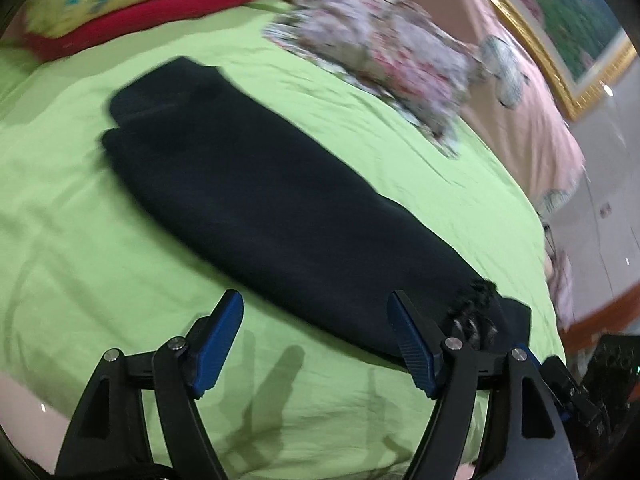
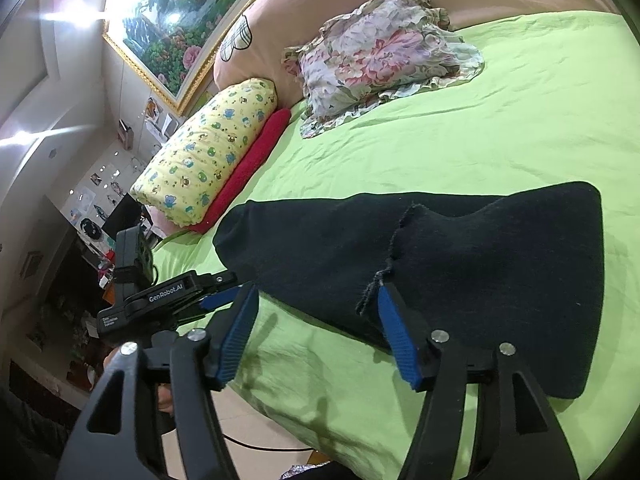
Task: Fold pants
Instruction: 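Lower the cuff onto the pants and open the right gripper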
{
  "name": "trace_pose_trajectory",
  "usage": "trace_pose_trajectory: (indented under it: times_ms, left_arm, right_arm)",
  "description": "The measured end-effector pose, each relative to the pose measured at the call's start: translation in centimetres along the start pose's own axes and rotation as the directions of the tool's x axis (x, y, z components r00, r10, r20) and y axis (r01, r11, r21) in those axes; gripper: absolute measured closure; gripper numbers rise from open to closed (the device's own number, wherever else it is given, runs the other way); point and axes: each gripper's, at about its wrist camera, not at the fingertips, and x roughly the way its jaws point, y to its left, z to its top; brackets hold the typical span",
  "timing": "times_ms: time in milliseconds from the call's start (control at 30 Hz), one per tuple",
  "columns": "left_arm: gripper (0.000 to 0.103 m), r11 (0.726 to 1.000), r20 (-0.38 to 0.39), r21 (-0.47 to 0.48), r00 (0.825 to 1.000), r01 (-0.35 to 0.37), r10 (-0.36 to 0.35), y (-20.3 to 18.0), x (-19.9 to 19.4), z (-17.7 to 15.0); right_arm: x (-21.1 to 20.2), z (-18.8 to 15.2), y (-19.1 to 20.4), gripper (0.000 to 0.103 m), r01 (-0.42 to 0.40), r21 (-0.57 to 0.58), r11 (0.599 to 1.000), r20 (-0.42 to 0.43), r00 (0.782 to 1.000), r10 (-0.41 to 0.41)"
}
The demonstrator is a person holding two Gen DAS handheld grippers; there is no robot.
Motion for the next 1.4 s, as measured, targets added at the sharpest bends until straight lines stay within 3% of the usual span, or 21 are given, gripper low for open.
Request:
trace_pose_trajectory:
  times_ms: [200, 333, 667, 967, 1167, 1400]
  left_arm:
    - [0.023, 0.993, 0.056, -0.066, 0.994, -0.094, 0.097, 2.5, -1.4, 0.5]
    - [0.023, 0.987, 0.031, -0.145, 0.997, -0.069, 0.074, 4.8, -1.4, 0.8]
    - [0.023, 0.949, 0.048, -0.281, 0.985, -0.147, 0.166, 9.4, -2.7, 1.5]
    - [0.023, 0.937, 0.059, -0.320, 0.984, -0.141, 0.169, 11.1, -2.6, 2.9]
    - [0.023, 0.930, 0.061, -0.337, 0.983, -0.144, 0.174, 11.3, -1.6, 4.2]
    - [0.022, 0.918, 0.065, -0.370, 0.981, -0.144, 0.180, 11.7, -0.4, 5.2]
  right_arm:
    - [1.3, 0.7, 1.1, 0.039, -0.017, -0.035, 0.999, -0.028, 0.999, 0.016]
    - [2.6, 1.6, 2.0, 0.039, -0.031, -0.063, 0.998, -0.053, 0.998, 0.027]
    - [6.2, 3.4, 3.9, 0.038, -0.065, -0.104, 0.992, -0.114, 0.992, 0.053]
    - [11.1, 6.3, 6.2, 0.038, -0.112, -0.186, 0.976, -0.192, 0.978, 0.076]
    - [15.3, 9.5, 7.4, 0.038, -0.150, -0.220, 0.964, -0.264, 0.960, 0.089]
    - [22.3, 12.7, 9.3, 0.038, -0.202, -0.303, 0.931, -0.412, 0.909, 0.064]
